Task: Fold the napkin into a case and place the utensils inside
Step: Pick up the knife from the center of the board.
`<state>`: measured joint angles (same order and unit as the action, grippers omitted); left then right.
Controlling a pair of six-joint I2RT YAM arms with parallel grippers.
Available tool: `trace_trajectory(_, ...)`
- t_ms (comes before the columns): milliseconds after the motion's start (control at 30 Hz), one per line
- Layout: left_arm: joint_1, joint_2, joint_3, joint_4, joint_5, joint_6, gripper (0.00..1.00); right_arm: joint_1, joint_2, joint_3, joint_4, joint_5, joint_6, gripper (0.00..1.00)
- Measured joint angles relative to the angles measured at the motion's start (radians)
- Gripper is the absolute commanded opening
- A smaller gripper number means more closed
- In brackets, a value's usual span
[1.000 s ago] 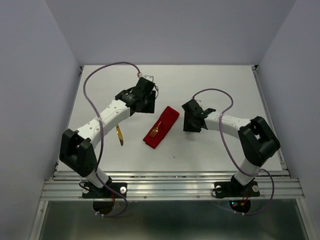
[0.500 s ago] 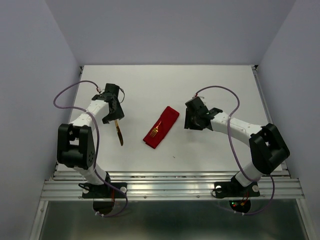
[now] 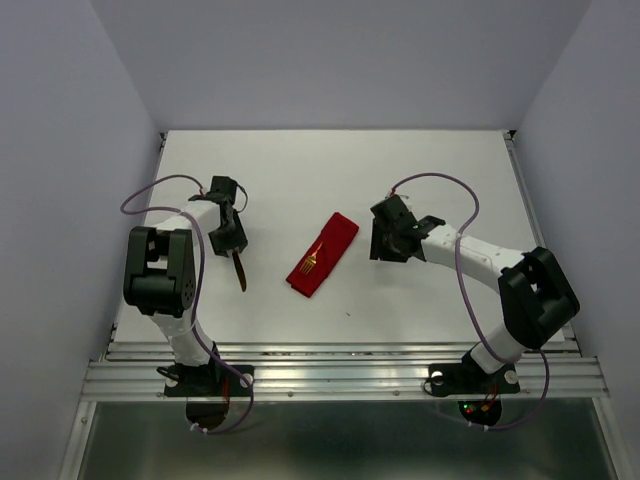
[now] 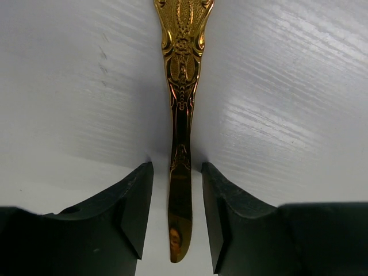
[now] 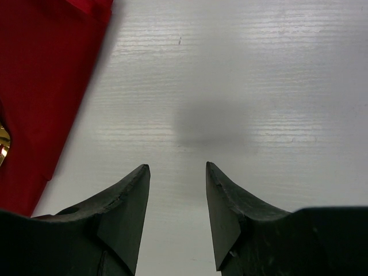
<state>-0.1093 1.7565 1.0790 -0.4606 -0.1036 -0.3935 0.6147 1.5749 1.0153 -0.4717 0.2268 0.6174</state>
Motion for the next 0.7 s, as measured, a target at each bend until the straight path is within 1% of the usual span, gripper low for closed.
trace_trajectory(100, 0.000, 0.010, 0.013, 0.000, 0.002, 0.005, 0.30, 0.000, 0.000, 0.000, -0.002, -0.001, 0.000, 0.49)
trace_trajectory(133, 0.000, 0.011, 0.014, 0.001, 0.002, 0.006, 0.21, 0.000, 0.000, 0.000, -0.003, -0.001, 0.000, 0.49)
trace_trajectory(167, -0.001, 0.013, 0.014, 0.005, 0.002, 0.009, 0.16, 0.000, 0.000, 0.000, -0.005, -0.002, 0.000, 0.49)
trace_trajectory(200, -0.001, 0.013, 0.015, 0.005, 0.006, 0.010, 0.06, 0.000, 0.000, 0.000, -0.010, -0.002, 0.000, 0.49)
trace_trajectory(233, 0.000, 0.013, 0.016, 0.005, 0.008, 0.011, 0.00, 0.000, 0.000, 0.000, -0.013, -0.002, 0.000, 0.49)
trace_trajectory(567, -0.005, -0.003, 0.010, 0.008, 0.031, 0.057, 0.00, 0.000, 0.000, 0.000, -0.030, -0.002, 0.000, 0.49)
trace_trajectory(700, -0.042, -0.035, 0.008, -0.007, 0.037, 0.072, 0.00, 0.000, 0.000, 0.000, -0.031, -0.002, 0.001, 0.49)
